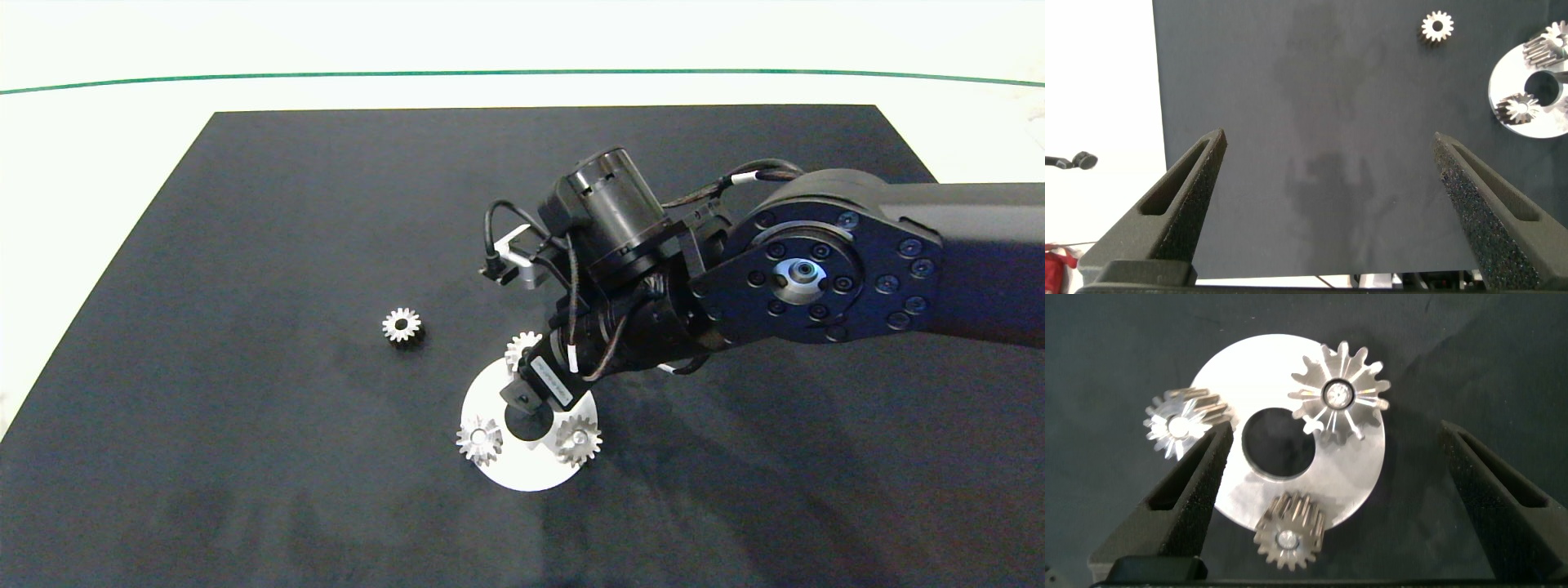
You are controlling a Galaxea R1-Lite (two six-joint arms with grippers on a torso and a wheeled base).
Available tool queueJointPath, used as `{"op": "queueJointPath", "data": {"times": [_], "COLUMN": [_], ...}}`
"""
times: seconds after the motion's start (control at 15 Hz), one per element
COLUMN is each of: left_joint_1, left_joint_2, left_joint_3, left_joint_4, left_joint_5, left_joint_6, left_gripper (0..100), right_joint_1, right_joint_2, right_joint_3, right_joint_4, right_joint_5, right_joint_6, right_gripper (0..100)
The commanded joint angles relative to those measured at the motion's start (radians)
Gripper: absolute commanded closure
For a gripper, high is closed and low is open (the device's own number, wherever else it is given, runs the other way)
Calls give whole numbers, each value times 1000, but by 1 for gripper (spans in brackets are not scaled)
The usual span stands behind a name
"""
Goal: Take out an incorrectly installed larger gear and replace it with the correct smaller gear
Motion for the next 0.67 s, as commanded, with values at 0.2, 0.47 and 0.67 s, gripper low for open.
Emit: {"op": "queueJointPath", "data": {"times": [0.2, 0.47, 0.67], "left_joint_1": [1, 1, 1], "left_joint_2": [-8, -11, -16], "left_joint_3": [0, 0, 0], "left_joint_4": [5, 5, 5], "left_joint_5": [0, 0, 0], "left_joint_6": [0, 0, 10], "left_gripper": [0, 0, 0], "right_joint_1": [-12, -22, -26], "right_joint_2": [24, 26, 43], "right_joint_3": [-7, -10, -27], "right_joint_4": [3, 2, 0], "right_joint_5": [-7, -7, -5], "right_joint_6": [9, 9, 9], "right_gripper": [0, 8, 14]}}
